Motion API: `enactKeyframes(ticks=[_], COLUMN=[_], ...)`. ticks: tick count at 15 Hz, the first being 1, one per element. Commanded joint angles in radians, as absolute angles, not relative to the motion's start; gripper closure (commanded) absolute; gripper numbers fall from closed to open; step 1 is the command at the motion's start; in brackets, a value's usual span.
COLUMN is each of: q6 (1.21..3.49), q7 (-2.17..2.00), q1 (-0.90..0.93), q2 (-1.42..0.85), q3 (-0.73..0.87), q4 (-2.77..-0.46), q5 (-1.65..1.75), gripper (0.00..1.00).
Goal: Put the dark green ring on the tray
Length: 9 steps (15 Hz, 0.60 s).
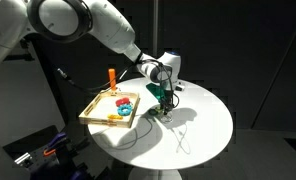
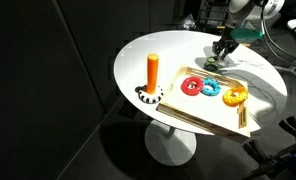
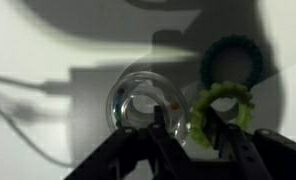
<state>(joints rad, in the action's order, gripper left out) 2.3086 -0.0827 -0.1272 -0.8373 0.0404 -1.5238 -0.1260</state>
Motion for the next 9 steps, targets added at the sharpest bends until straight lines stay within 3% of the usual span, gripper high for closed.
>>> enactKeyframes(ticks=[1, 9], q6=[2.267, 2.227], q7=[-0.089, -0.074], q1=[-0.119, -0.083], q2=[-0.790, -0.706], q3=[0.026, -0.019], q4=[-1.529, -1.550], q5=[-0.141, -0.154], gripper=[0.82, 0.82])
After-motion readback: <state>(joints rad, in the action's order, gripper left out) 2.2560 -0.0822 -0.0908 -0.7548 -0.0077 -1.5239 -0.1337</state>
